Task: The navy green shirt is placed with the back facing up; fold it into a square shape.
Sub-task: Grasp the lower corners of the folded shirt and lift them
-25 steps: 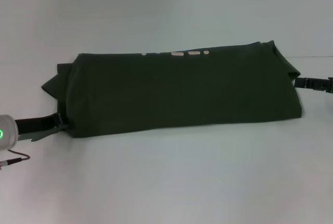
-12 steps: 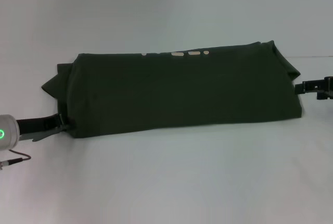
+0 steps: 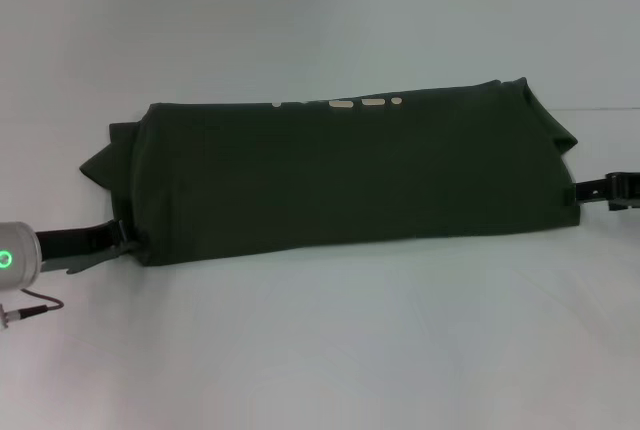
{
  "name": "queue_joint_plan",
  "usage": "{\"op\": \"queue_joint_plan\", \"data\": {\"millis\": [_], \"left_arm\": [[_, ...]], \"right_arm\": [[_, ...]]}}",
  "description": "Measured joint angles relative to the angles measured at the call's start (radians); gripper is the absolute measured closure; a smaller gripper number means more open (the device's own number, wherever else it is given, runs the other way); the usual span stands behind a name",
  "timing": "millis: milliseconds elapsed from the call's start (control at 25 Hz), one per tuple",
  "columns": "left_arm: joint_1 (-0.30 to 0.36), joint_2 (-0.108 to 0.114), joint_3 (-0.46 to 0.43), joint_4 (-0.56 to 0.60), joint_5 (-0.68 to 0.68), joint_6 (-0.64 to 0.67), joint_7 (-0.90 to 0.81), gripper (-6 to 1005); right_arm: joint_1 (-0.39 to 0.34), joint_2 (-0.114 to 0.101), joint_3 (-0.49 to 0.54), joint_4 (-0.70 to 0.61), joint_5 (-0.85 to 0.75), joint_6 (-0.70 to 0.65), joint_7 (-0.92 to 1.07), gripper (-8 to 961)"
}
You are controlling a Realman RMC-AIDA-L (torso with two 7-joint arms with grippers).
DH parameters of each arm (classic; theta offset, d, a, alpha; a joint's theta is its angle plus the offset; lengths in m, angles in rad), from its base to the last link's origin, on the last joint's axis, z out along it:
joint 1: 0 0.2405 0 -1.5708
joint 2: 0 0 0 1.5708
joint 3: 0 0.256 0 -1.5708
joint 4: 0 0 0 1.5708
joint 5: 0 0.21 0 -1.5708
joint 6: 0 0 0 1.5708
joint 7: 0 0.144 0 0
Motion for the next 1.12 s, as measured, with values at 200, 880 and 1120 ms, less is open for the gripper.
{"op": "queue_joint_plan", "data": {"millis": [200, 880, 1120], "left_arm": [[0.004, -0.001, 0.0, 0.001, 0.0, 0.003, 0.002, 993], [-0.002, 0.0, 0.0, 0.0, 0.0, 0.003, -0.001, 993], [-0.002, 0.0, 0.0, 0.0, 0.0, 0.003, -0.002, 992]], "right_arm": [[0.013, 0.03, -0.031, 0.002, 0.0, 0.052, -0.016, 82], [0.033, 0.07, -0.098, 0.029, -0.002, 0.19, -0.018, 82], [0.034, 0.082, -0.099, 0.032, -0.002, 0.206, -0.026, 83]]}}
